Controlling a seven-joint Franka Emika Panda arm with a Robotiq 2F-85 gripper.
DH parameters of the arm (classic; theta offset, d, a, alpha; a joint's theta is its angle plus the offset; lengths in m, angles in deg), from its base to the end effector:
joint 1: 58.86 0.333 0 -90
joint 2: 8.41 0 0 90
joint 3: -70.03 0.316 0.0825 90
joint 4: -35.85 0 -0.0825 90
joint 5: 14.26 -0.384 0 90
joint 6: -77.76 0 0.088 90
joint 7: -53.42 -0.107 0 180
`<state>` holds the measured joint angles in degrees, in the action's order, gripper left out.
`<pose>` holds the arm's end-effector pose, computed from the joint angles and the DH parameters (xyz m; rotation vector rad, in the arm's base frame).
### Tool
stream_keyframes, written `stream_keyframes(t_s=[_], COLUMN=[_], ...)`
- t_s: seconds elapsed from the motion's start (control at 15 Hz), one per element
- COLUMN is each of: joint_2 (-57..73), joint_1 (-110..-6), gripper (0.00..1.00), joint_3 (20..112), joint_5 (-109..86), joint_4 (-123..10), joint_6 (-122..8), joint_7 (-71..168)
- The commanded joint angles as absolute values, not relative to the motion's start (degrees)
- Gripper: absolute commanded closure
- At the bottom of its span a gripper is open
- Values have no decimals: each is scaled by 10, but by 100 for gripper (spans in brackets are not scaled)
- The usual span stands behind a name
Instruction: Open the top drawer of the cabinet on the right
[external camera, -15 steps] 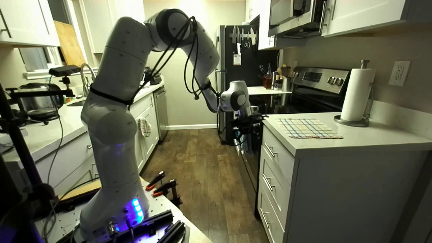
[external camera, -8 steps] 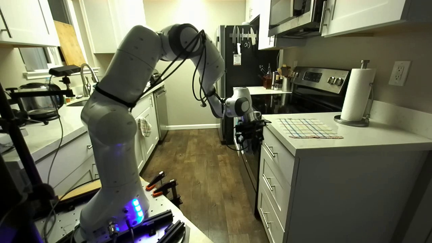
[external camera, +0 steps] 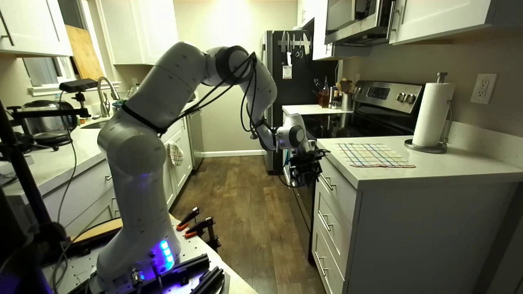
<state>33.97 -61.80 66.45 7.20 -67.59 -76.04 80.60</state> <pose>0.6555 -0.0604 0.1448 2.7056 0.9965 0.0888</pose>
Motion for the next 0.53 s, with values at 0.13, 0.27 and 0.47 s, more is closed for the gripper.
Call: stream_keyframes(t_s=[0.13,0.27,0.47], joint_2=[368,376,385], joint_1=[-585,-569,-551], gripper=[0,0,0], joint_3=[626,605,582], joint_5=[144,170,194], joint_4=[-646,-639,-631], joint_6=[-814,-837,-862], joint_7=[790,781,768])
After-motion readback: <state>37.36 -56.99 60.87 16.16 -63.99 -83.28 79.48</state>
